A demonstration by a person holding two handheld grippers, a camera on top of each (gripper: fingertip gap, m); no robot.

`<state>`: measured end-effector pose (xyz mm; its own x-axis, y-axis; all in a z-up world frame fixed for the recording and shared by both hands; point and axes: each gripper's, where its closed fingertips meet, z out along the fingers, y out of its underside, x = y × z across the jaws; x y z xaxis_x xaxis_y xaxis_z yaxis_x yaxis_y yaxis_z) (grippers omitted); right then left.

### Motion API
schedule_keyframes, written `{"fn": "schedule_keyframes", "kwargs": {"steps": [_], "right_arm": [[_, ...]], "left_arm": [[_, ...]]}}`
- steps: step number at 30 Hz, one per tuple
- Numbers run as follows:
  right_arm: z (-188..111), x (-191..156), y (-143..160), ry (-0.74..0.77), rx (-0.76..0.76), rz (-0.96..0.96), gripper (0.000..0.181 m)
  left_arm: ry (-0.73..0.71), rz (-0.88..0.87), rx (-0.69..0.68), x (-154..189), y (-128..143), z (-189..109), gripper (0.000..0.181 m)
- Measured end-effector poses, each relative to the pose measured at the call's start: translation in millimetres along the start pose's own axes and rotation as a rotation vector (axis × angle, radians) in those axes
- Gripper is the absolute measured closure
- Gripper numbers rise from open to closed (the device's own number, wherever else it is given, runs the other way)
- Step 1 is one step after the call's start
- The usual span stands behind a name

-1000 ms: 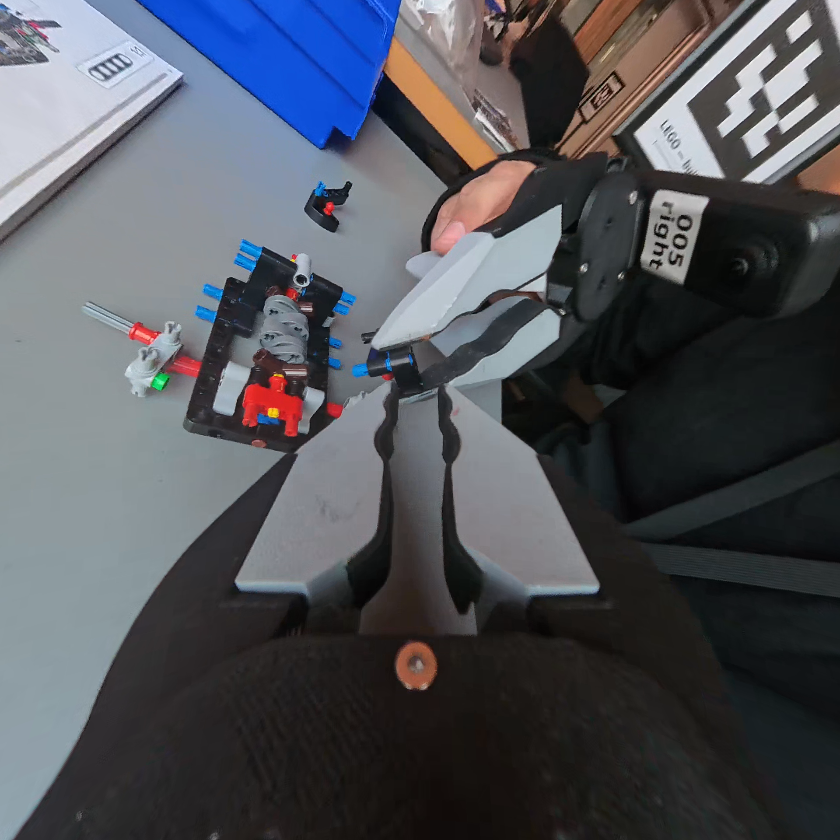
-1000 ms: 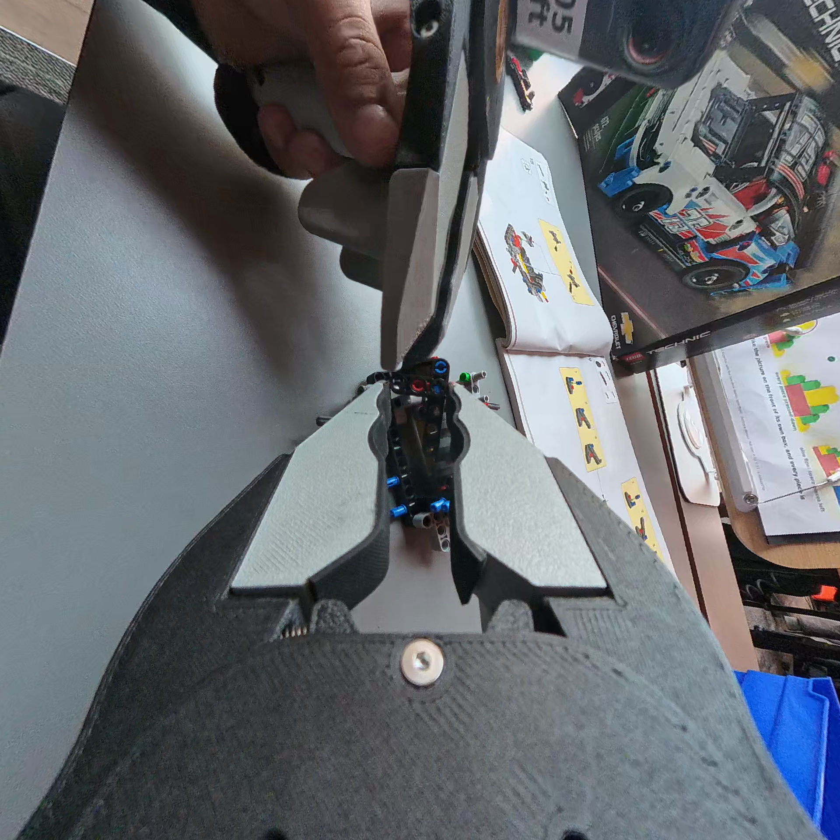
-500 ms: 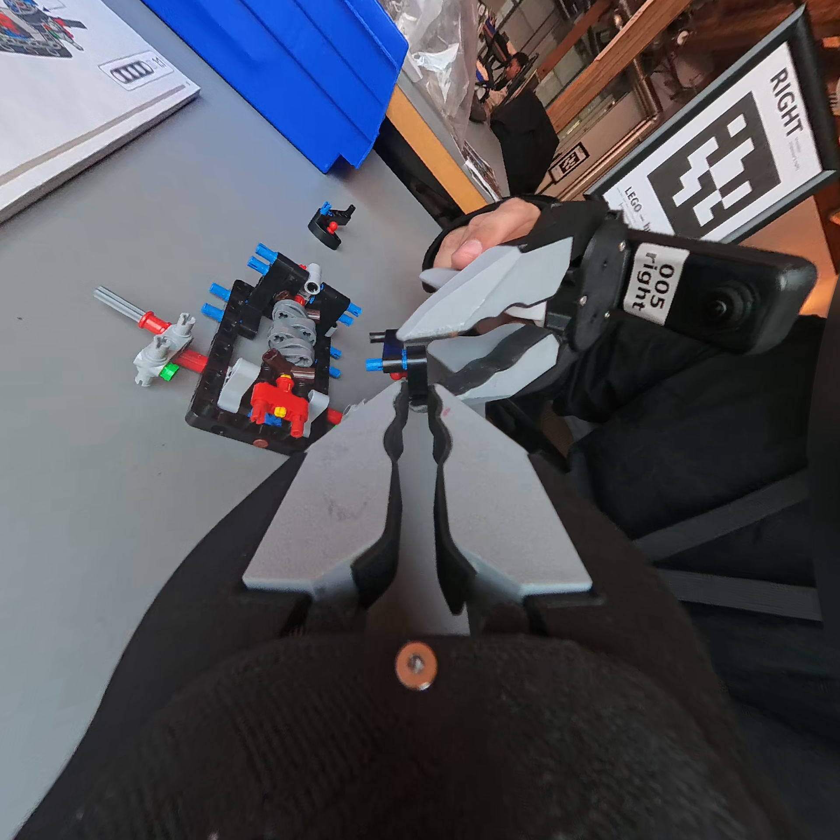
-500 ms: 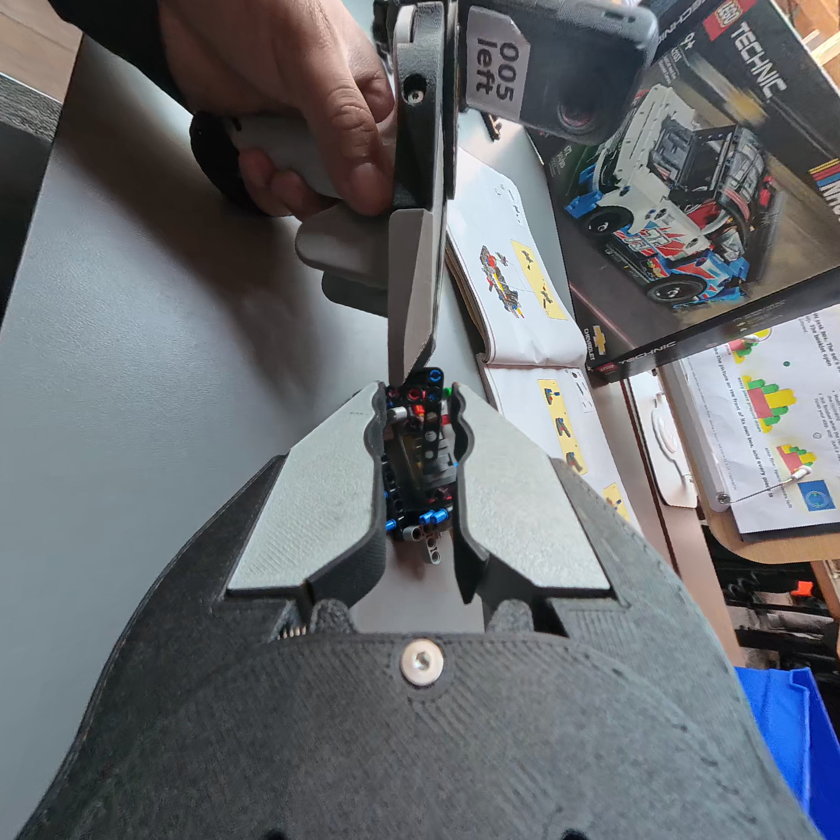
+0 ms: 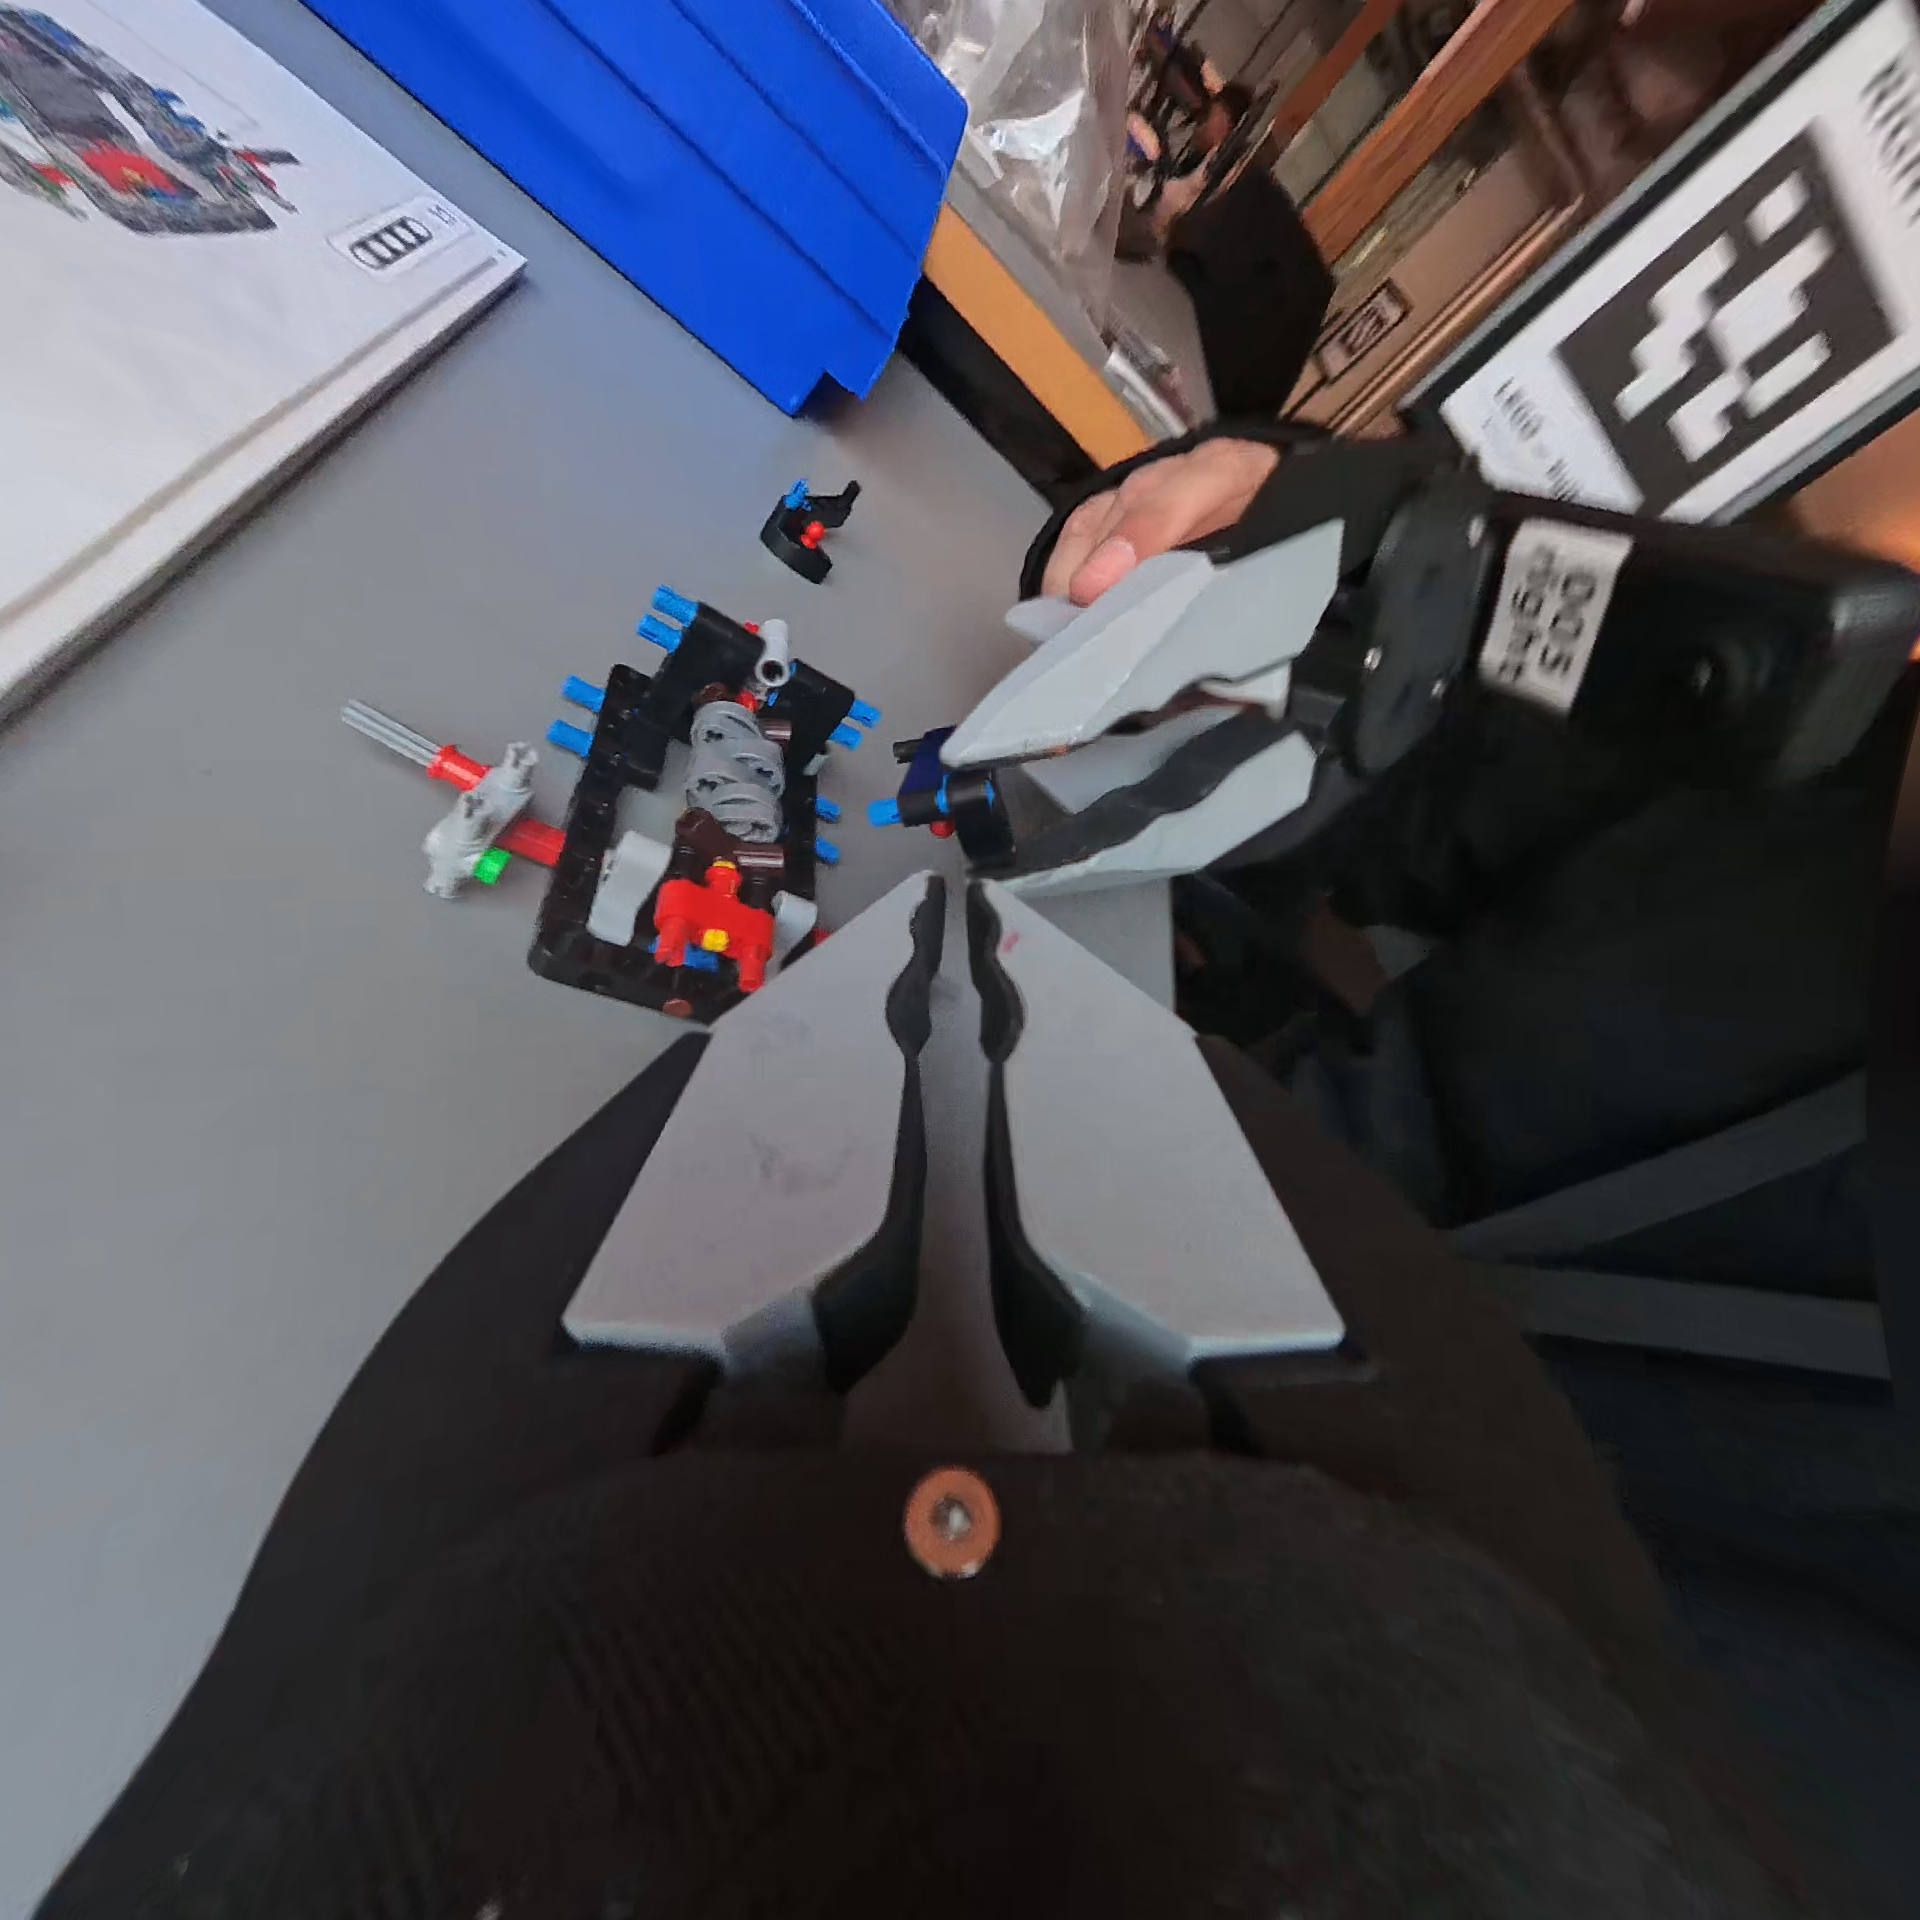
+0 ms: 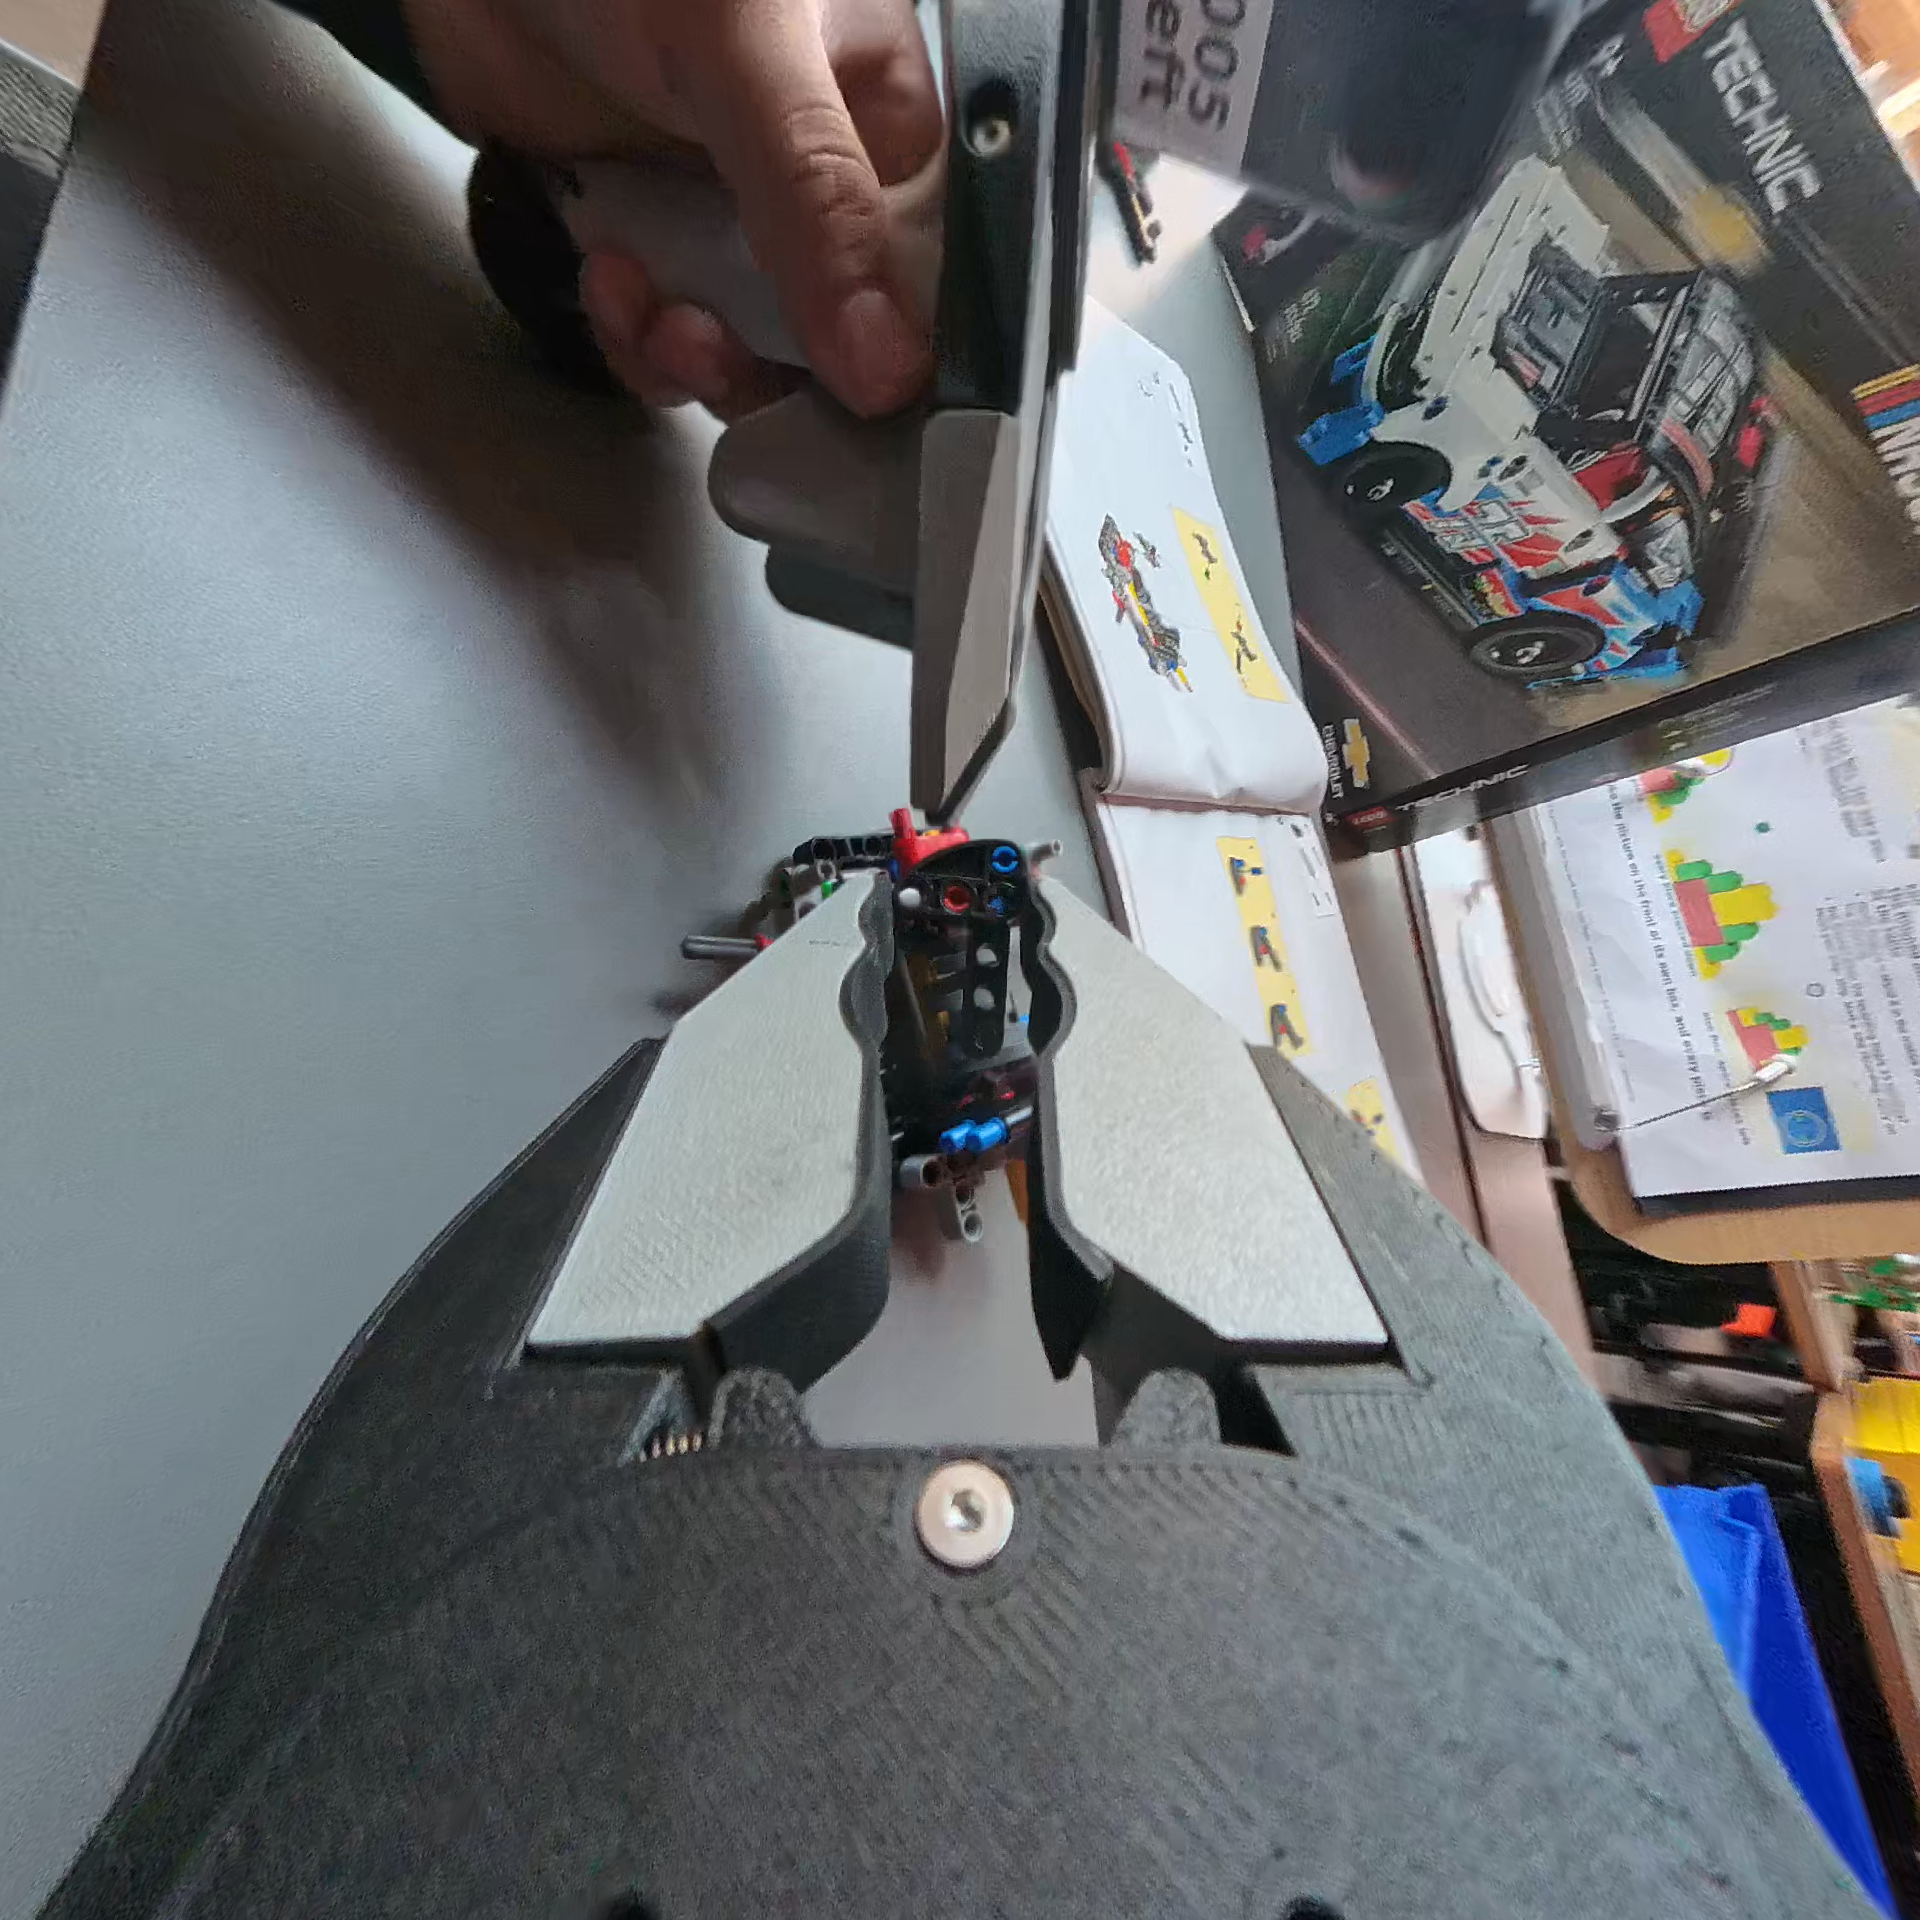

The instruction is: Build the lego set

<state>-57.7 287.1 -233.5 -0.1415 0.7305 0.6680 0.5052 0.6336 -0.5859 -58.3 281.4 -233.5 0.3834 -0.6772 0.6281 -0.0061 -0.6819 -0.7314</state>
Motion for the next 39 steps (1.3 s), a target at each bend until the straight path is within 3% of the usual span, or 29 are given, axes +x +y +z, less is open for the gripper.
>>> {"fn": "schedule_keyframes", "kwargs": {"steps": [2,4,9,15,21,39], "right_arm": [[-1.9,-0.4,6.6,-0.066,0.001,0.090,0.160],[-2.7,-1.7,14.0,-0.153,0.008,0.196,0.160],[-3.7,-8.9,23.0,-0.326,0.008,0.349,0.160],[0.0,-15.5,23.0,-0.373,0.022,0.343,0.160],[-0.2,-16.7,17.9,-0.457,0.080,0.389,0.160],[21.2,-17.7,11.9,-0.525,0.033,0.316,0.160]], "left_arm": [[-0.109,0.134,-0.092,-10.6,8.4,-3.9,0.179],[-0.189,0.239,-0.178,-16.0,17.1,-1.7,0.166],[-0.225,0.351,-0.241,-13.1,27.4,13.7,0.163],[-0.306,0.425,-0.286,-19.3,34.5,18.0,0.177],[-0.352,0.466,-0.297,-20.9,36.4,17.0,0.177],[-0.392,0.544,-0.305,-31.9,32.6,3.4,0.172]]}}
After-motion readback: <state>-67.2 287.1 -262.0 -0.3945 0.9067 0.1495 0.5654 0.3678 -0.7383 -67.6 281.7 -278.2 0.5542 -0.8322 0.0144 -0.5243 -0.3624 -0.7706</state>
